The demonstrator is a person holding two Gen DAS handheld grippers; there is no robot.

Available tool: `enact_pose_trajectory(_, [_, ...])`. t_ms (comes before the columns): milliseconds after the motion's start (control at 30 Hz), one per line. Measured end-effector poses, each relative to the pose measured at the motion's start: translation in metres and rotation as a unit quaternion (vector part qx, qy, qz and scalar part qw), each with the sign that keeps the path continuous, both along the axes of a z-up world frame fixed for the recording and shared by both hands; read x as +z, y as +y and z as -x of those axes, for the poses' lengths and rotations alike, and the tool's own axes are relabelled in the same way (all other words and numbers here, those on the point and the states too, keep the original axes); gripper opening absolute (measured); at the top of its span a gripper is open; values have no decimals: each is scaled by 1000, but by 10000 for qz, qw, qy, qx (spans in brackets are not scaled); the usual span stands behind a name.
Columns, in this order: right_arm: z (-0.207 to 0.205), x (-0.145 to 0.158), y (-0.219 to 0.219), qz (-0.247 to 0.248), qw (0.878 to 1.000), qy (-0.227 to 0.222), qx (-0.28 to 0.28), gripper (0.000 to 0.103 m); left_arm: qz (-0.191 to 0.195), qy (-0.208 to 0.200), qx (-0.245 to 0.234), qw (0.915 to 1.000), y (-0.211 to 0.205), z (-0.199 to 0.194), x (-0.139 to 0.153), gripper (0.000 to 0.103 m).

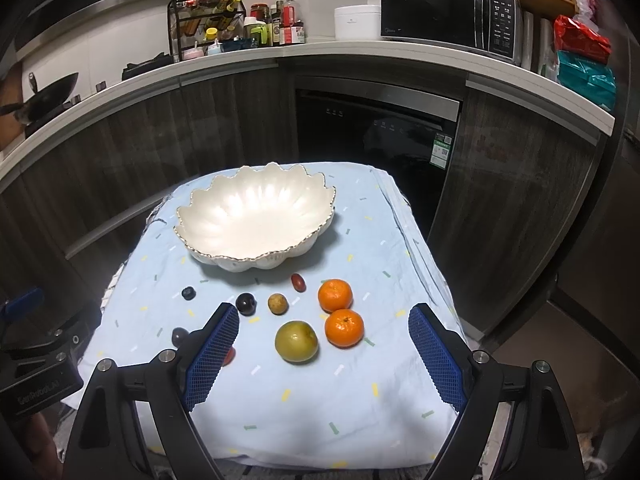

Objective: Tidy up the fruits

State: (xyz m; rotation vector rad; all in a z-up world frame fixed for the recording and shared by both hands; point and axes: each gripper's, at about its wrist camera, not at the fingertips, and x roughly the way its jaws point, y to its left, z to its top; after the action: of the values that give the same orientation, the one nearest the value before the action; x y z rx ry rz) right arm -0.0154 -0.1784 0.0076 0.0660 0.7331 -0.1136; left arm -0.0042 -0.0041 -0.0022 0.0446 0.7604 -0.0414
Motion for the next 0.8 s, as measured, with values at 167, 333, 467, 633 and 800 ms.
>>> enact_pose_trajectory(167, [0,1,-1,2,10000,-3,-18,88,-20,-4,-5,10000,-1,0,1,103])
enact_pose_trajectory(333, [0,1,-2,-8,10000,0,-51,88,-26,4,-9,10000,-2,0,1,103])
enact_pose_trajectory(467, [0,1,-2,-1,10000,1,-48,88,-24,0,-16,10000,-3,-1,1,103])
enact_pose_trajectory(633, [0,0,-2,-8,10000,1,-58,88,-29,1,-14,10000,-2,0,1,103])
enact_pose_trajectory(800, [0,0,-2,-7,10000,-2,-51,88,-27,3,-10,10000,-2,0,1,103])
